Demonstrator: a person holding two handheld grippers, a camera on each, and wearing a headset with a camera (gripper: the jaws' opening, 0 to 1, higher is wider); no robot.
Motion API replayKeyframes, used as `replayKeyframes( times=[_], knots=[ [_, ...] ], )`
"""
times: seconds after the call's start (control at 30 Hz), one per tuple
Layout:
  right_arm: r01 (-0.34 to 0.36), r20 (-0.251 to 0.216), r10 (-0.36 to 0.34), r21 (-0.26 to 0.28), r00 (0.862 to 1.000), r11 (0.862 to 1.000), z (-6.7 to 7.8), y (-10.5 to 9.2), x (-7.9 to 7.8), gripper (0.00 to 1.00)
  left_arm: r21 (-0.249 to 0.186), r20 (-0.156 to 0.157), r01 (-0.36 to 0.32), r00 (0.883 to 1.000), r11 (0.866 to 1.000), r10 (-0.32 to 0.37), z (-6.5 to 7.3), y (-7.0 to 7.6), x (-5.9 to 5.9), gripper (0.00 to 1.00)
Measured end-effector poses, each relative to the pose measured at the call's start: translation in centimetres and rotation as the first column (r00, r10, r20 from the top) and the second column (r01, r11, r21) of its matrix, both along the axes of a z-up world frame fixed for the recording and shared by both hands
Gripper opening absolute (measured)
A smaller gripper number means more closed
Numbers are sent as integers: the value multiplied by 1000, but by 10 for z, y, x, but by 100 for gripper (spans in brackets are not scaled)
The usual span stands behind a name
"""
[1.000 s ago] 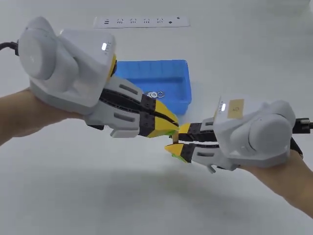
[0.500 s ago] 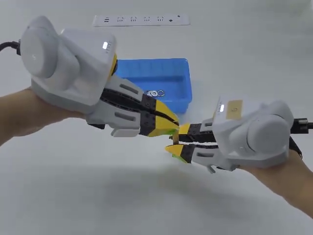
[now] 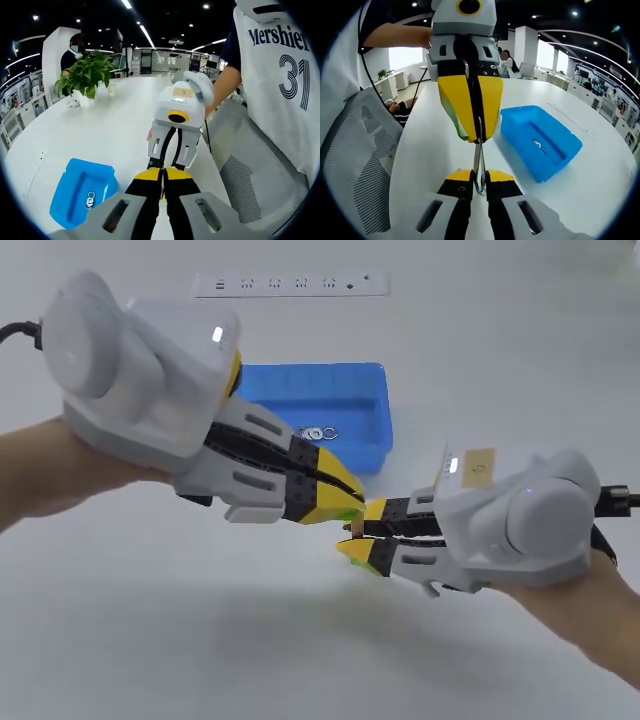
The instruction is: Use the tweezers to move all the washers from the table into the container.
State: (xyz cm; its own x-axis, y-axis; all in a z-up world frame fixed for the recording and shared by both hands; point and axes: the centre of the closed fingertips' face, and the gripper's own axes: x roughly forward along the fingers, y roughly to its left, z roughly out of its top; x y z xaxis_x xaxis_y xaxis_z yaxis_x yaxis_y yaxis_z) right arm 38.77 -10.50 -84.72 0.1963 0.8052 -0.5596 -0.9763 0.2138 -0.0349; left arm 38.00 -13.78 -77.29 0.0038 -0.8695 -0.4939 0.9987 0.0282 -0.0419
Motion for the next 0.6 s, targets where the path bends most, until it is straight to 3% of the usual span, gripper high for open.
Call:
replayKeyframes(
  times=[0.33, 0.6],
  knots=[
    [-24, 56, 23, 21, 998, 999, 30, 14, 8, 11, -2, 54, -10, 999, 1000, 10, 29, 14, 5, 5],
    [-34, 124, 28, 43, 992, 999, 62, 25, 27, 11, -2, 138, -4, 990, 1000, 4, 60, 21, 17, 5]
  ],
)
